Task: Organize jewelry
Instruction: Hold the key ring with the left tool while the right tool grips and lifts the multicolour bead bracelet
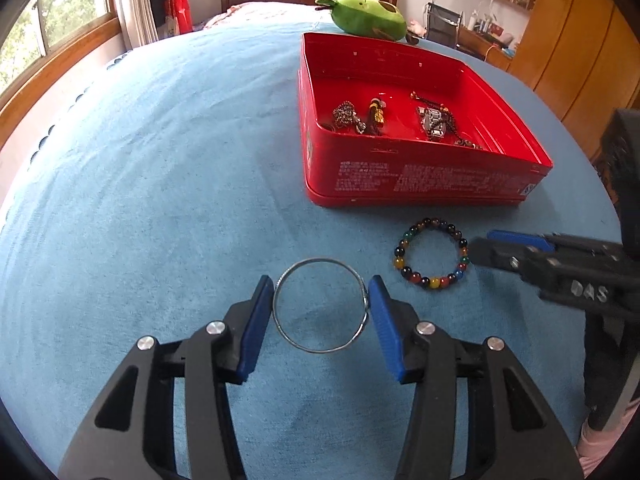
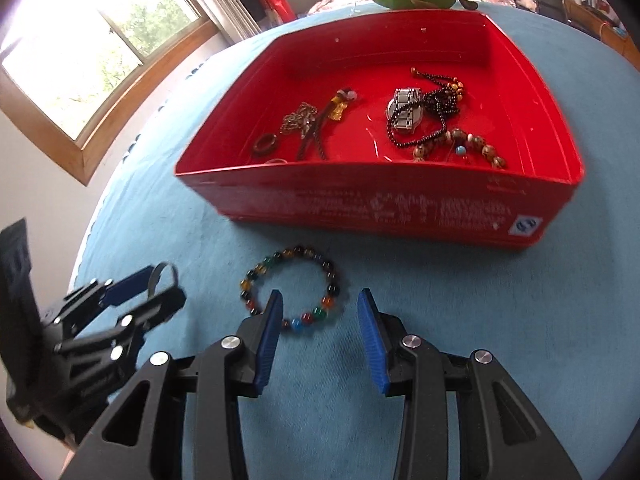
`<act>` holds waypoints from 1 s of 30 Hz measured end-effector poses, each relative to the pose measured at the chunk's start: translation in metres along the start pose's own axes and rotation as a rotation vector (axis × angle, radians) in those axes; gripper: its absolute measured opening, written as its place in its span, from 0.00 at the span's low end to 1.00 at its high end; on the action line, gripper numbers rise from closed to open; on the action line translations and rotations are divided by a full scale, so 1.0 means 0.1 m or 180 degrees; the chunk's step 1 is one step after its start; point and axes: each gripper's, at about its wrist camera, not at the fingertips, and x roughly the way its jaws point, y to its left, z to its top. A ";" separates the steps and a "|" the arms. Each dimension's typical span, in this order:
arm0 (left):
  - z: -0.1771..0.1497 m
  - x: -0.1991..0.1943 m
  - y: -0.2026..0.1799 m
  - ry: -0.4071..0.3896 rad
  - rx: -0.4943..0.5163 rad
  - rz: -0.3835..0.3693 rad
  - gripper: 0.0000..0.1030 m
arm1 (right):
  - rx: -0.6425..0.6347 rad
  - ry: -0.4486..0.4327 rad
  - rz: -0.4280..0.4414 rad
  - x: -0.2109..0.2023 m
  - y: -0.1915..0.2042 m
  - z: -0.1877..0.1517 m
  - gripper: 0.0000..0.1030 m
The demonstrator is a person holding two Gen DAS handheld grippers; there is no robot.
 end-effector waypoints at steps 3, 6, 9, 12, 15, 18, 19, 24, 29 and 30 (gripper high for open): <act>-0.04 -0.02 0.01 0.0003 0.0029 -0.0014 0.46 | 0.0025 0.0053 -0.0064 0.09 -0.01 0.04 0.37; -0.03 0.01 -0.02 0.0017 0.0051 -0.0025 0.47 | -0.0086 0.0057 -0.0132 0.14 0.03 0.02 0.36; -0.02 0.05 -0.03 0.0064 0.0051 -0.0037 0.47 | -0.0151 0.0069 -0.0109 0.16 0.07 0.00 0.26; -0.01 0.08 -0.01 0.0091 0.0012 -0.0027 0.47 | -0.0154 0.0023 -0.0165 0.16 0.06 -0.03 0.12; 0.01 0.09 0.02 0.0058 -0.0044 0.0024 0.47 | -0.0143 -0.0011 -0.0142 0.15 0.03 -0.05 0.08; 0.03 0.13 0.07 0.0062 -0.0119 0.0057 0.47 | -0.0060 0.0017 0.0010 0.09 -0.01 -0.10 0.07; 0.03 0.15 0.09 0.0073 -0.0140 0.0056 0.47 | -0.0051 0.0023 0.0059 0.07 -0.02 -0.12 0.07; 0.05 0.17 0.12 0.0055 -0.0171 0.0089 0.47 | -0.0085 -0.0013 0.0307 -0.12 0.00 -0.23 0.07; 0.05 0.16 0.14 0.0043 -0.0198 0.0066 0.47 | -0.0043 -0.0054 0.0549 -0.35 -0.02 -0.31 0.07; 0.05 0.17 0.14 0.0045 -0.0204 0.0063 0.47 | -0.0039 -0.0056 0.0587 -0.38 -0.04 -0.34 0.07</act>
